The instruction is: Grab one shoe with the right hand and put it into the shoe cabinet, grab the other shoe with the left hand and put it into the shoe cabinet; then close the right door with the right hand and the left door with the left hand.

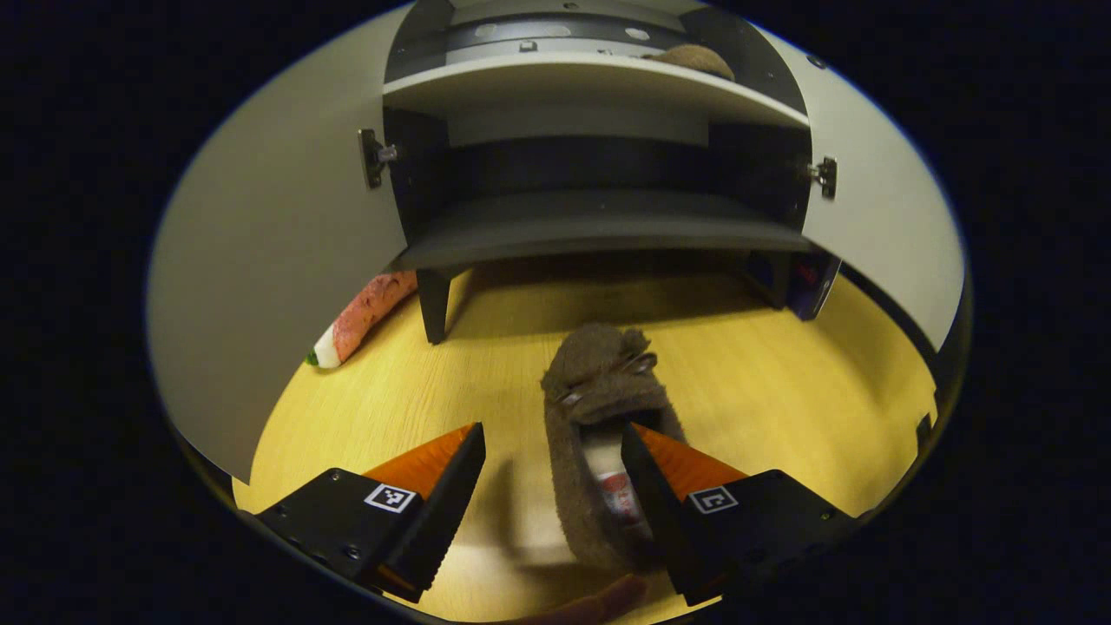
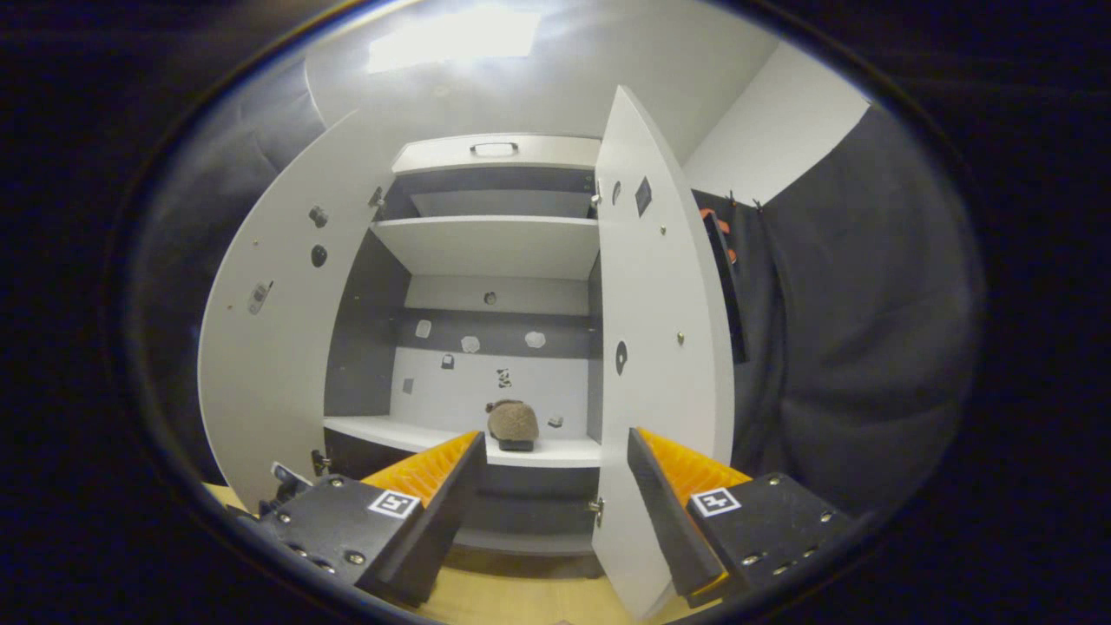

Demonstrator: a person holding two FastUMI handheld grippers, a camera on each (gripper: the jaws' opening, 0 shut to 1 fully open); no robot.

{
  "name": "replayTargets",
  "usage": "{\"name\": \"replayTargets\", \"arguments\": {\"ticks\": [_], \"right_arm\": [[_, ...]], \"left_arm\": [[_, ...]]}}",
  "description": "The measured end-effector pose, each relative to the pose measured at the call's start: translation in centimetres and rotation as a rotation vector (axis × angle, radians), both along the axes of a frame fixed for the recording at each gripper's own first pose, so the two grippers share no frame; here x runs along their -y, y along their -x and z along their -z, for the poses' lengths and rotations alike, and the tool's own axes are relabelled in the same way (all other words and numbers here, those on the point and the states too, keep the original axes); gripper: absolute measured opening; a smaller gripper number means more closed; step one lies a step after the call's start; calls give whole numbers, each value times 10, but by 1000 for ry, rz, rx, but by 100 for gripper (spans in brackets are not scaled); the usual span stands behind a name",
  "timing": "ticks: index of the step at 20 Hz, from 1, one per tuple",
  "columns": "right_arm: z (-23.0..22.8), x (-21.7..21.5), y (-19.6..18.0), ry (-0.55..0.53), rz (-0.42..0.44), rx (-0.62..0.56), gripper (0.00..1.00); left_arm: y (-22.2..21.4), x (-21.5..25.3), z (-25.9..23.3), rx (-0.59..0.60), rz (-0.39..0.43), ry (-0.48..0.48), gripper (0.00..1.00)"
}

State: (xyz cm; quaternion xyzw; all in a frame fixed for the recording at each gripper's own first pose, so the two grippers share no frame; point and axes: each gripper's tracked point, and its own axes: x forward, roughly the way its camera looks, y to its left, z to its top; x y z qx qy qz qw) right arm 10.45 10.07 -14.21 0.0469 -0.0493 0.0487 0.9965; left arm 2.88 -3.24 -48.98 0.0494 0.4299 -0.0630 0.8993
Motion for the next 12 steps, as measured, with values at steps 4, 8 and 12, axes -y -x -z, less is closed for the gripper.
{"name": "replayTargets", "arguments": {"ticks": [4,8,12], "right_arm": [[18,-18,1,-8,-75,-58,98],[29,-29,1,19,-102,-87,99],[38,-42,-1,48,-133,-102,99]], "left_arm": [[-5,-1,13,-29,-9,47,91],[-4,4,27,-84,-68,117,83],[3,14,26,-125,39,141,71]]}}
